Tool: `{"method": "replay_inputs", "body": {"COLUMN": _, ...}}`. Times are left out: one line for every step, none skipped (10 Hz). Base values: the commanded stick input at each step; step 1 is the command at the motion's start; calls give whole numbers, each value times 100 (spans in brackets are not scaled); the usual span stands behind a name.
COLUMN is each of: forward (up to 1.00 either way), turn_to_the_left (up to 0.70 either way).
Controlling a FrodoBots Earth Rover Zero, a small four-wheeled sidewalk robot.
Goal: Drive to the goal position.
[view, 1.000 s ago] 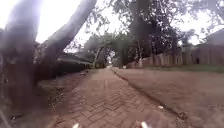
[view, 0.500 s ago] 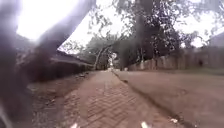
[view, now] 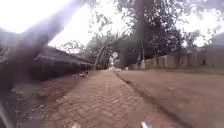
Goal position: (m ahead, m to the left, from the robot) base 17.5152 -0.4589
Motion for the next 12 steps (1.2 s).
{"method": "replay_inputs", "body": {"forward": 70, "turn_to_the_left": 35}}
{"method": "replay_inputs", "body": {"forward": 70, "turn_to_the_left": 35}}
{"method": "replay_inputs", "body": {"forward": 70, "turn_to_the_left": 35}}
{"method": "replay_inputs", "body": {"forward": 70, "turn_to_the_left": 35}}
{"method": "replay_inputs", "body": {"forward": 70, "turn_to_the_left": 26}}
{"method": "replay_inputs", "body": {"forward": 70, "turn_to_the_left": 15}}
{"method": "replay_inputs", "body": {"forward": 70, "turn_to_the_left": 16}}
{"method": "replay_inputs", "body": {"forward": 70, "turn_to_the_left": 14}}
{"method": "replay_inputs", "body": {"forward": 70, "turn_to_the_left": 8}}
{"method": "replay_inputs", "body": {"forward": 70, "turn_to_the_left": 4}}
{"method": "replay_inputs", "body": {"forward": 70, "turn_to_the_left": 0}}
{"method": "replay_inputs", "body": {"forward": 70, "turn_to_the_left": 9}}
